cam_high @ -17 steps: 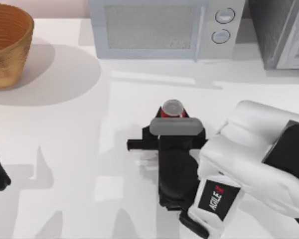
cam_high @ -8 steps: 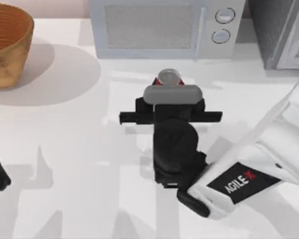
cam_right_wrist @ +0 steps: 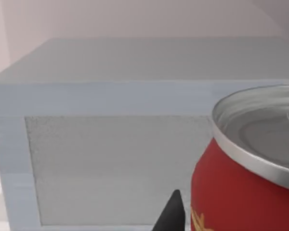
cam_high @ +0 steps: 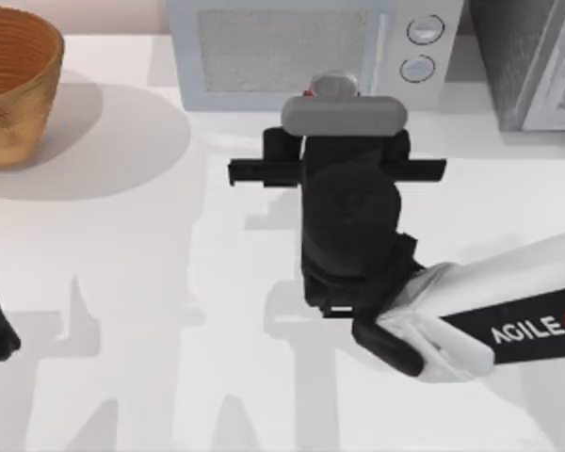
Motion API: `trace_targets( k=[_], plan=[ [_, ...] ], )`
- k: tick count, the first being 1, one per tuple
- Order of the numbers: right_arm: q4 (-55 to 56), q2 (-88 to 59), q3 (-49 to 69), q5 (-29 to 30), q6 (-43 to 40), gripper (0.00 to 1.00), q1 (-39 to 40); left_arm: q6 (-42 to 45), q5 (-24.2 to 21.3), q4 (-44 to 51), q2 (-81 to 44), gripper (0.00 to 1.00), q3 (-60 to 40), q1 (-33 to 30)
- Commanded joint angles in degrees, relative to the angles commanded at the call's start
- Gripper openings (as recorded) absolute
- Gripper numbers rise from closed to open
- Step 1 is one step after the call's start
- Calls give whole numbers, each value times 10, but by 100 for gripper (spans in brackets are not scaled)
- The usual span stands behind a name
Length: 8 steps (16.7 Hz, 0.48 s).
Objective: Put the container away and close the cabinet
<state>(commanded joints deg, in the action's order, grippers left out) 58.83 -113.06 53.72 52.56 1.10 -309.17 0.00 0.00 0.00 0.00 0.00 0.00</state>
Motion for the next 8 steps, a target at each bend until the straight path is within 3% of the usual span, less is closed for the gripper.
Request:
trace_targets(
  k=[5, 8],
  plan=[
    [1, 0, 2, 0, 1, 0, 5, 0, 0, 0, 0, 100, 0, 0],
    [-9, 22, -7, -4, 3, 0, 51, 0, 0, 0, 0, 100, 0, 0]
  ],
)
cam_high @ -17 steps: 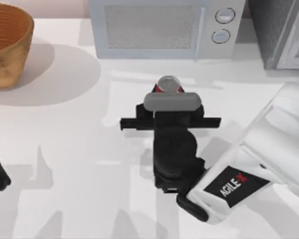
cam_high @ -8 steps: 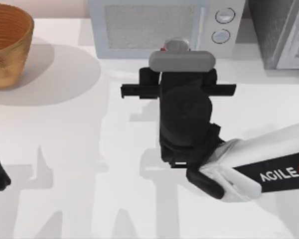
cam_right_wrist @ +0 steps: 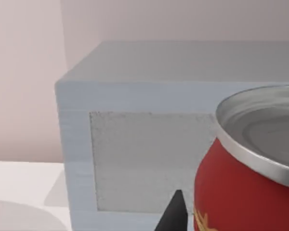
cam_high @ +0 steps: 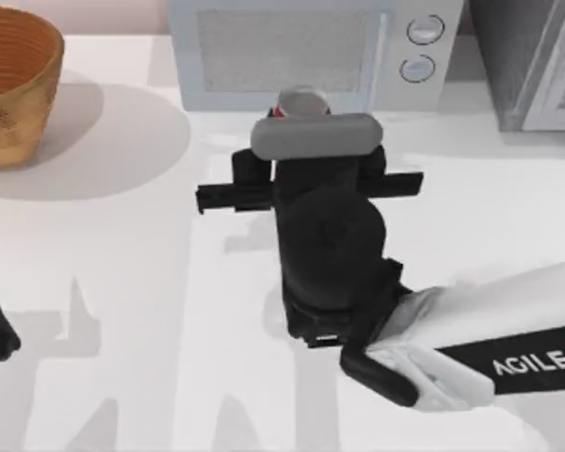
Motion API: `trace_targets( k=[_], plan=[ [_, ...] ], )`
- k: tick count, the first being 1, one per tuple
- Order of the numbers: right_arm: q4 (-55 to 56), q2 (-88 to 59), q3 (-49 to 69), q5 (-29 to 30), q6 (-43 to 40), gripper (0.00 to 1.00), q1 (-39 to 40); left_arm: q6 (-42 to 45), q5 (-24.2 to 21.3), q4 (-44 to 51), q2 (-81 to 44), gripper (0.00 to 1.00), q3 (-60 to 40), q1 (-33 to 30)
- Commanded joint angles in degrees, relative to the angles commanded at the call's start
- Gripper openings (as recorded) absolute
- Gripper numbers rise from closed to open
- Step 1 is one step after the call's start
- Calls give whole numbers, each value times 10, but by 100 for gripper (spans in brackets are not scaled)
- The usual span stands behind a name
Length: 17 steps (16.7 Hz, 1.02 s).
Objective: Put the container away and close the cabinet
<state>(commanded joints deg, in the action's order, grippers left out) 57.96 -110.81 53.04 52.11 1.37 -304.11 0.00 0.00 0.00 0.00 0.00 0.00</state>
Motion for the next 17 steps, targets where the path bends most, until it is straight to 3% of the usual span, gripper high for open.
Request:
trace_targets(
  k=[4, 8, 12, 17],
  plan=[
    [-33, 68, -30, -21, 5, 0, 150, 0, 0, 0, 0, 100, 0, 0],
    [-84, 166, -75, -61, 11, 0, 394, 0, 0, 0, 0, 100, 0, 0],
    [-146, 285, -133, -118, 16, 0, 729, 0, 0, 0, 0, 100, 0, 0],
    [-234, 453, -215, -205, 16, 0, 1228, 0, 0, 0, 0, 100, 0, 0]
  ],
)
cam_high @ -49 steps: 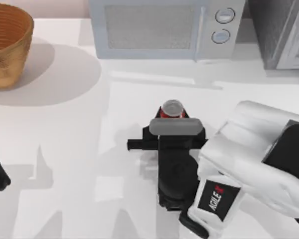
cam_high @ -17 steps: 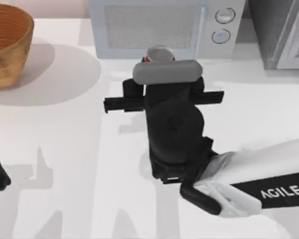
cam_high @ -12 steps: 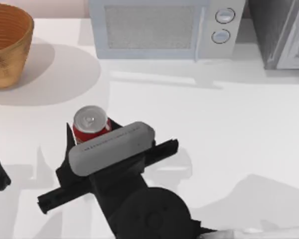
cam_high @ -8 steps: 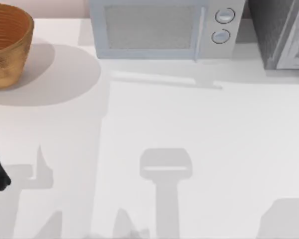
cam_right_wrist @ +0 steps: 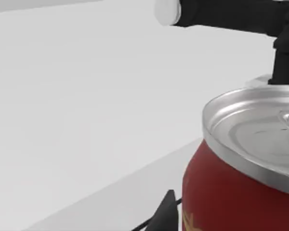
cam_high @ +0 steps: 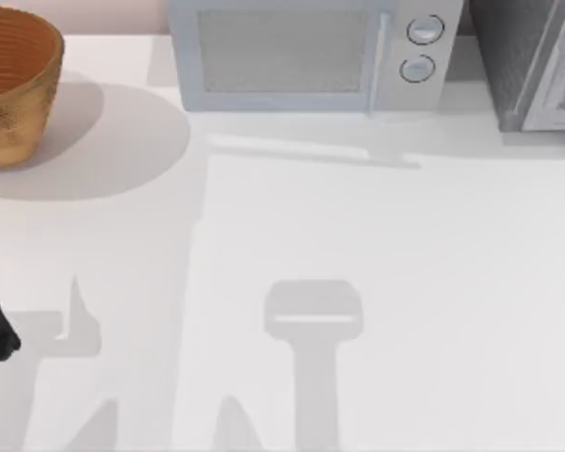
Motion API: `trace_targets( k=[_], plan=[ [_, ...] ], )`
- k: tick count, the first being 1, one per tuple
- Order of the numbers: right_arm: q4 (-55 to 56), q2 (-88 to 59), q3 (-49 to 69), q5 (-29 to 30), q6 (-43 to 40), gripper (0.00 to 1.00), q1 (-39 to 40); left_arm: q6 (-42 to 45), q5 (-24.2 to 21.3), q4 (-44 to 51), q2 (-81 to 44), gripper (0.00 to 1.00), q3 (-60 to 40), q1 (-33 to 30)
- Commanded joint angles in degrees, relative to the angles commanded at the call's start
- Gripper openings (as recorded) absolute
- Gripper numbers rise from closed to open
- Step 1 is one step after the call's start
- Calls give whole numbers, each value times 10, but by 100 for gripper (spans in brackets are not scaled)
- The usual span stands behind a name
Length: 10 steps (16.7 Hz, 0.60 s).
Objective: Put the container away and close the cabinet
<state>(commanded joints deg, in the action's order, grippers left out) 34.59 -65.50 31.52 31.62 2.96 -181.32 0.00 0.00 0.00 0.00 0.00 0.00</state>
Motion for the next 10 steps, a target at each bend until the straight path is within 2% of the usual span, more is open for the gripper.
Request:
trace_targets(
  k=[6, 10],
  plan=[
    [-108, 210, -104, -111, -8, 0, 628, 0, 0, 0, 0, 100, 0, 0],
    [-177, 340, -167, -178, -14, 0, 1015, 0, 0, 0, 0, 100, 0, 0]
  ],
)
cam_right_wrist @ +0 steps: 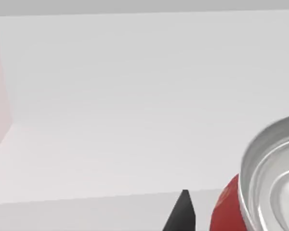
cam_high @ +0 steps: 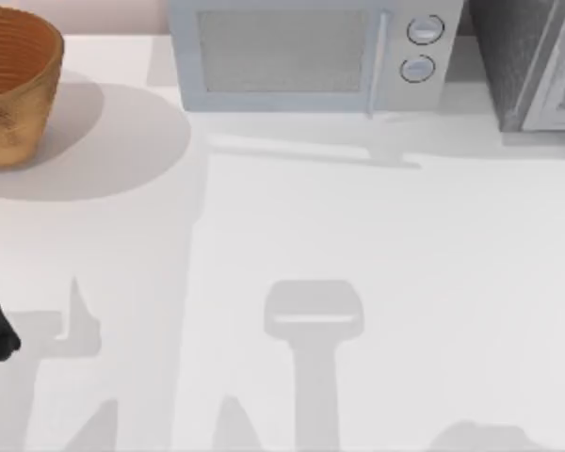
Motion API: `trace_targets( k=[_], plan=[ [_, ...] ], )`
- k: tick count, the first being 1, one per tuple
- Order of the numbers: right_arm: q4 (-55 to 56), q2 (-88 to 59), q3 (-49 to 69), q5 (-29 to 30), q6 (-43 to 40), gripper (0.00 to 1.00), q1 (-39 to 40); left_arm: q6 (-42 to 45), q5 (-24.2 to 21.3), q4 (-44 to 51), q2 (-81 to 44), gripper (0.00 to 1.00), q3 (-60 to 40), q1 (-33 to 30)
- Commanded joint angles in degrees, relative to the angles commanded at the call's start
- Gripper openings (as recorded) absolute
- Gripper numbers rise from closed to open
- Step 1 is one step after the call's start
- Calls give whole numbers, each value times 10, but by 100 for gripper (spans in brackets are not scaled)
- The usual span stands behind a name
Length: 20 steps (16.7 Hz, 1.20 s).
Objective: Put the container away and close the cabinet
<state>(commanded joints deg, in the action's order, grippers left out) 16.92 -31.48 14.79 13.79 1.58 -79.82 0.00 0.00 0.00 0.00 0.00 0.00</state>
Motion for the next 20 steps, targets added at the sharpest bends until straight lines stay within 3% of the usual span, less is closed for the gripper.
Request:
trace_targets(
  k=[5, 10, 14, 20],
  plan=[
    [-77, 142, -68, -68, -6, 0, 402, 0, 0, 0, 0, 100, 0, 0],
    [-137, 253, -120, -115, -12, 0, 671, 0, 0, 0, 0, 100, 0, 0],
    [-165, 306, -144, -135, -15, 0, 781, 0, 0, 0, 0, 100, 0, 0],
    [-169, 315, -148, -138, -16, 0, 798, 0, 0, 0, 0, 100, 0, 0]
  ],
)
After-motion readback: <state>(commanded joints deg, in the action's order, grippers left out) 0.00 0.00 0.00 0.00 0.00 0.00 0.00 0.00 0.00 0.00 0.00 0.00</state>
